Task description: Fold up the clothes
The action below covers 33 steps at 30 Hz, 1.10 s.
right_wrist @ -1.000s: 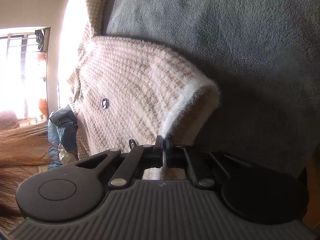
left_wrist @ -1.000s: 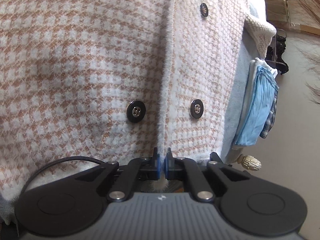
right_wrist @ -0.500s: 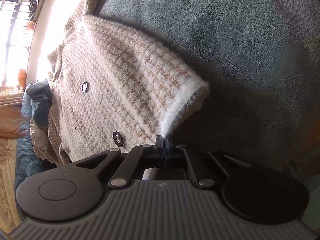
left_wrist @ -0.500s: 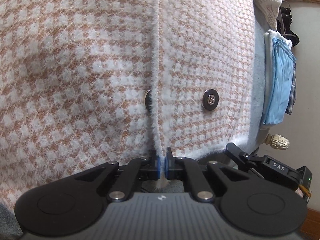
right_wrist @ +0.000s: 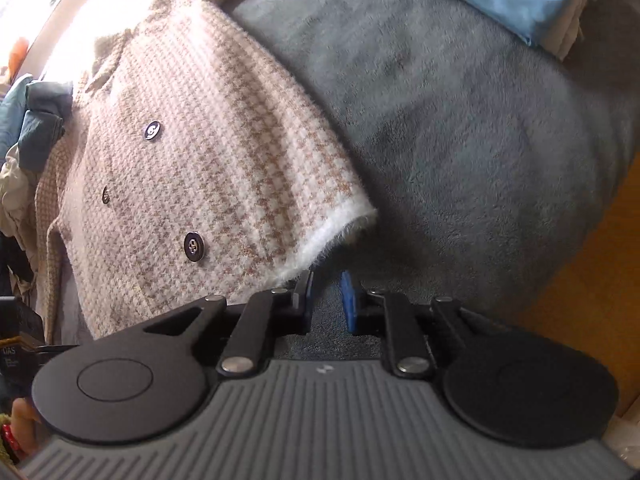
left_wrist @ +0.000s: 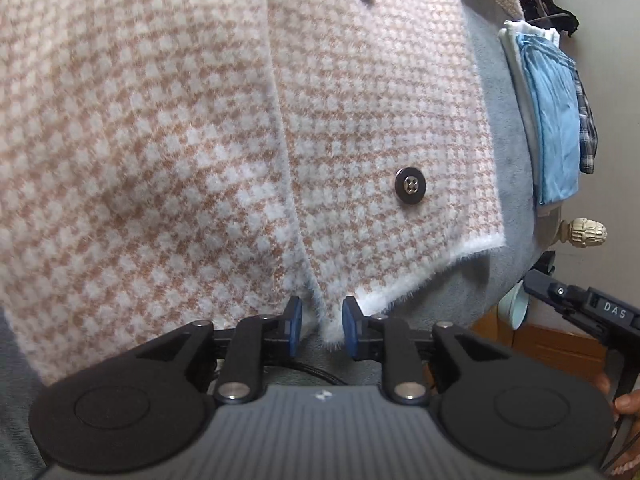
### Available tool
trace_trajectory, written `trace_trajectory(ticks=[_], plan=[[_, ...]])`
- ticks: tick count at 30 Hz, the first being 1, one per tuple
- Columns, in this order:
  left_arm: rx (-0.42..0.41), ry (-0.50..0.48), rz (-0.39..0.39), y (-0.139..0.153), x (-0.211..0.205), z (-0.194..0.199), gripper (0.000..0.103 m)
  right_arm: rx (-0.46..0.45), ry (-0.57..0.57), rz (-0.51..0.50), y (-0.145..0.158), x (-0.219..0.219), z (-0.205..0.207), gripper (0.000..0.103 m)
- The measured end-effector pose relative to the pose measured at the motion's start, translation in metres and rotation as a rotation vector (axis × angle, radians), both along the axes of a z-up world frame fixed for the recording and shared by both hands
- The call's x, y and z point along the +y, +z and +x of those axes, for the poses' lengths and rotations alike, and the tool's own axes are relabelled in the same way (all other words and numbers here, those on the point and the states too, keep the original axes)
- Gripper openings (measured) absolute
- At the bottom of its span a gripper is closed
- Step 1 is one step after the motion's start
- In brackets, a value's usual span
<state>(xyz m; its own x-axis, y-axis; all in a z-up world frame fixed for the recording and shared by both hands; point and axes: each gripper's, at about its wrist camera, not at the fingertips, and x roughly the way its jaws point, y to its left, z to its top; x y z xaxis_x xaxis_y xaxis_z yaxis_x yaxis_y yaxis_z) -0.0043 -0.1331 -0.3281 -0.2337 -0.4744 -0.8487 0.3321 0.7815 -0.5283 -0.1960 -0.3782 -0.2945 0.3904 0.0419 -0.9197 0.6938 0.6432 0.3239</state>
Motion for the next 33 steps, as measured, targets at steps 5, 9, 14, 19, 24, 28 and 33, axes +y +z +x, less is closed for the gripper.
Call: trace_trajectory(ticks=[5, 9, 14, 19, 24, 28, 33], plan=[[-0.239, -0.008, -0.042, 0.048, -0.025, 0.045, 0.041, -0.070, 0.207, -0.215, 0.036, 0.013, 0.034, 0.032], [-0.358, -0.069, -0.037, 0.042, -0.068, 0.074, 0.044, -0.104, 0.341, -0.319, 0.028, 0.010, 0.095, 0.037], [-0.406, -0.123, 0.052, 0.000, -0.097, 0.065, 0.044, -0.179, 0.389, -0.326, -0.005, -0.003, 0.160, 0.035], [-0.435, -0.098, 0.079, -0.014, -0.090, 0.050, 0.045, -0.031, 0.390, -0.283, -0.062, -0.032, 0.173, 0.031], [-0.382, -0.013, 0.104, 0.005, -0.088, 0.064, 0.047, -0.122, 0.316, -0.248, -0.022, -0.061, 0.175, 0.031], [-0.421, 0.058, 0.102, 0.020, -0.094, 0.085, 0.047, -0.256, 0.235, -0.249, -0.003, -0.093, 0.209, 0.031], [-0.494, 0.140, 0.087, 0.035, -0.133, 0.132, 0.050, -0.364, -0.070, -0.123, -0.004, -0.181, 0.232, 0.034]])
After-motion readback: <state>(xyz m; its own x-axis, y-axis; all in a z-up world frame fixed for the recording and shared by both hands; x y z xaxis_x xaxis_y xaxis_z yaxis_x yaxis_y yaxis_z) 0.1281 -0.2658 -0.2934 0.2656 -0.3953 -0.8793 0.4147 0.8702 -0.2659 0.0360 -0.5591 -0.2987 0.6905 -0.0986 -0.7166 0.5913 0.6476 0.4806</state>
